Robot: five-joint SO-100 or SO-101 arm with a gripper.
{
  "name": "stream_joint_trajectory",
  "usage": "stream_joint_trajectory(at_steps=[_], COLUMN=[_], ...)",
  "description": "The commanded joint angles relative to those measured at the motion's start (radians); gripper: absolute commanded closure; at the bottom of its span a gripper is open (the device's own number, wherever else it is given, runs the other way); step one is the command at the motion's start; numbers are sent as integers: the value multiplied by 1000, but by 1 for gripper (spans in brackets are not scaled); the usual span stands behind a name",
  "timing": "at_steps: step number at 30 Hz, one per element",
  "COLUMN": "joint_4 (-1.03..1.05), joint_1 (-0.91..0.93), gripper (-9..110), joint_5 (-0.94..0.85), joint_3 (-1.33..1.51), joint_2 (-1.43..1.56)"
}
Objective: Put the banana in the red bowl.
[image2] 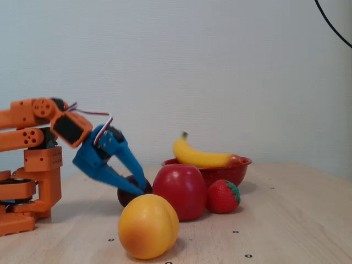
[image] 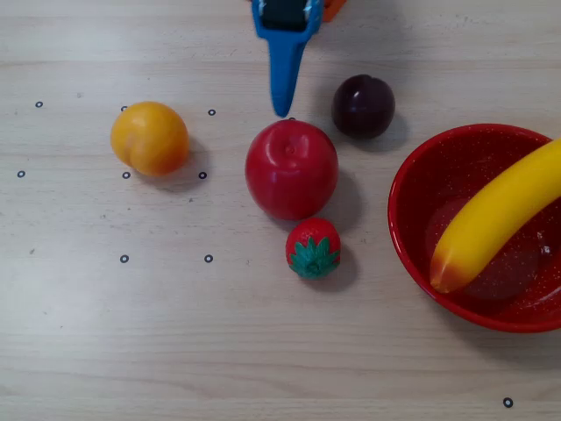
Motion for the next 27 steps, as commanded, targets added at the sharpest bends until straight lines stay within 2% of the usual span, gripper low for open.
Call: stream_joint_trajectory(at_steps=[1,5,15,27], joint_4=[-52,-98,21,31], joint_1=[-11,-12,2,29], gripper=[101,101,101,101], joint_5=[37,55,37,-8], joint_3=[9,71,72,72], joint_2=[31,31,32,32])
